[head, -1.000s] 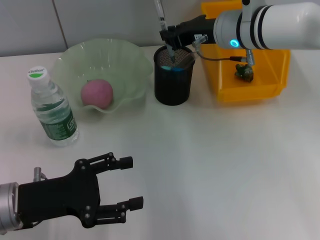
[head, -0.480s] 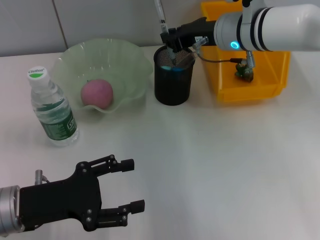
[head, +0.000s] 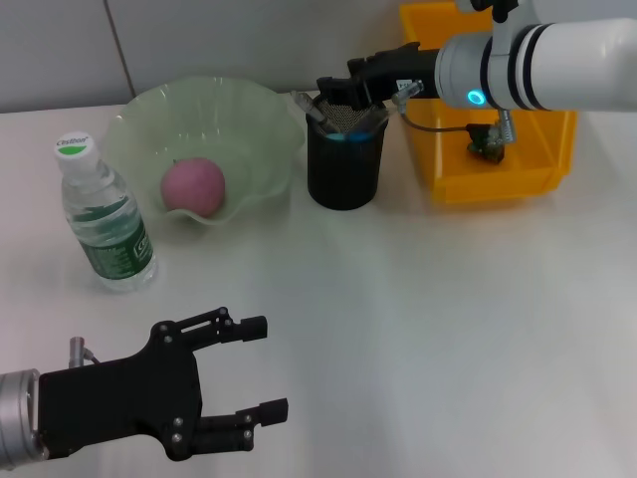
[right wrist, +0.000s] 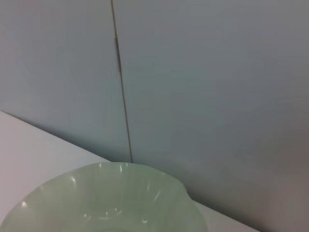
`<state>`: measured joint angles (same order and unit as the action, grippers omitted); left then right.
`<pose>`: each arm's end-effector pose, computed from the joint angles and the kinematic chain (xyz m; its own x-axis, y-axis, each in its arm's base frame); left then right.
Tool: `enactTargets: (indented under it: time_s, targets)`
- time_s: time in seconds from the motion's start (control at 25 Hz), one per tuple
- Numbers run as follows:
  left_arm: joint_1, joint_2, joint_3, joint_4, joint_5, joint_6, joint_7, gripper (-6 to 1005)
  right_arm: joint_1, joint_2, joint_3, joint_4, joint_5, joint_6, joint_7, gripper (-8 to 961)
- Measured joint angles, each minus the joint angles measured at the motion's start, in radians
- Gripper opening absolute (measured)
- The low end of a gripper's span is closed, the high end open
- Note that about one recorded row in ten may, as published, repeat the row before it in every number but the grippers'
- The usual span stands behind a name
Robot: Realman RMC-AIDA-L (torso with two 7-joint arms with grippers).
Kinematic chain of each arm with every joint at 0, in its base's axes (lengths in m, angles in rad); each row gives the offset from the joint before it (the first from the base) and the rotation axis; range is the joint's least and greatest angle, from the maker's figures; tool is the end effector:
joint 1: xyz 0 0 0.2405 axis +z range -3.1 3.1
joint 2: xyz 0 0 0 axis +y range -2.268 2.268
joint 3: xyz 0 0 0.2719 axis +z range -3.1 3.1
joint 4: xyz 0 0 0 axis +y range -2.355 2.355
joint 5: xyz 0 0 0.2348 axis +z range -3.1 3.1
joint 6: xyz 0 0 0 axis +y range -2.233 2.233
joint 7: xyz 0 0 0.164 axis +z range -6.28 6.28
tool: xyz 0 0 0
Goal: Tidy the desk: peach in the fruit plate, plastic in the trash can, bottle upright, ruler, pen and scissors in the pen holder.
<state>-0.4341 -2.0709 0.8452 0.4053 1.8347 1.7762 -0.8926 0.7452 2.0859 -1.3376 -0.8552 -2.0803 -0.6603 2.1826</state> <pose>-0.2822 0.2779 -0.0645 0.7564 0.1028 0.6460 0.1677 -0.9850 -0.0396 0.1659 0.5021 -0.0550 0.8125 -0.4161 -0.4083 -0.5824 -0.6118 -0.5353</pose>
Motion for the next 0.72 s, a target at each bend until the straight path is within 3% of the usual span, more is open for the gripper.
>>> enactTargets:
  time_s: [0.28, 0.44, 0.6, 0.72]
  targets:
    - [0.003, 0.0, 0.0, 0.0, 0.0, 0.002, 0.023, 816, -0.025, 0.0, -0.009, -0.022, 0.032, -0.002, -0.006, 514]
    - [0.003, 0.0, -0.001, 0.0, 0.0, 0.003, 0.021, 816, -0.04, -0.002, -0.013, -0.043, 0.038, -0.002, -0.006, 707]
    - [0.001, 0.0, -0.006, -0.002, 0.0, 0.003, 0.015, 816, -0.054, -0.001, -0.013, -0.069, 0.056, -0.003, -0.011, 707]
    - [0.0, 0.001, -0.01, -0.012, -0.006, 0.004, 0.014, 816, -0.106, -0.002, -0.014, -0.155, 0.158, -0.013, -0.078, 707]
